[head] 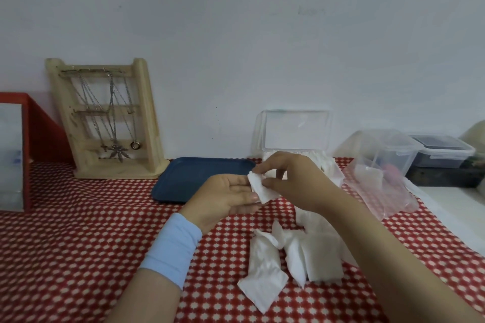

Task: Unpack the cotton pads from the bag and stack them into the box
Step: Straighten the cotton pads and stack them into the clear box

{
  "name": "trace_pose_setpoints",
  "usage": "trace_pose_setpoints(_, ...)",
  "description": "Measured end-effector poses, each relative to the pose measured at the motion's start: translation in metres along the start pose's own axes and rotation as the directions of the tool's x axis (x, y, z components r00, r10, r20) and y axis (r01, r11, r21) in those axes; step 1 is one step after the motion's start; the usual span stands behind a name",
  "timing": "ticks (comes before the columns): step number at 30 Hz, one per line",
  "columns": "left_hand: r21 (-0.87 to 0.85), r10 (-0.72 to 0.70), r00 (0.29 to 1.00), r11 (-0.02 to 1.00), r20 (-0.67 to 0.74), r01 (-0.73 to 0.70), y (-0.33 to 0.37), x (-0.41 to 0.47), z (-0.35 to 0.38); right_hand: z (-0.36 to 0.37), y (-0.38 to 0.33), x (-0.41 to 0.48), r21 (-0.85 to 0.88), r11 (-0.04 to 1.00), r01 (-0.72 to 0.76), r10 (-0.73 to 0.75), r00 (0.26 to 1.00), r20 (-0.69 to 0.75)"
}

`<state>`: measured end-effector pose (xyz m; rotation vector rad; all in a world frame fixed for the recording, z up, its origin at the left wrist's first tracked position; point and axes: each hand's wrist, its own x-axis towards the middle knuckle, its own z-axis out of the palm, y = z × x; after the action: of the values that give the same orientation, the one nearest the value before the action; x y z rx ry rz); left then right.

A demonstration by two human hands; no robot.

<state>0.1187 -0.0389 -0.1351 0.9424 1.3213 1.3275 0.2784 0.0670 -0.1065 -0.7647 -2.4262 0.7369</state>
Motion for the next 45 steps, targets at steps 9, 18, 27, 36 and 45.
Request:
trace_pose_setpoints(9, -0.038, 0.000, 0.999, 0.999, 0.034, 0.002, 0.001, -0.001, -0.002, -0.003, 0.004, 0.002, 0.180, 0.981, -0.079, 0.086, 0.996, -0.032)
trace_pose_setpoints(18, -0.074, -0.040, 0.997, 0.996, 0.065, 0.044, -0.002, 0.002, 0.001, -0.009, 0.008, 0.001, 0.434, 0.871, -0.229, 0.232, 0.972, 0.046)
trace_pose_setpoints(27, -0.086, -0.044, 0.999, 0.995, -0.008, 0.043, -0.002, 0.004, 0.003, -0.026, 0.000, -0.001, 0.640, 0.753, -0.152, 0.174, 0.984, 0.028)
trace_pose_setpoints(36, 0.032, -0.063, 0.996, 0.998, 0.057, 0.062, 0.005, -0.003, 0.002, -0.019, -0.001, 0.000, 0.327, 0.933, -0.153, 0.138, 0.988, 0.067)
trace_pose_setpoints(45, 0.076, -0.070, 0.994, 0.995, 0.086, 0.064, 0.004, -0.002, 0.001, -0.013, 0.005, 0.002, 0.057, 0.993, -0.100, 0.094, 0.991, 0.096)
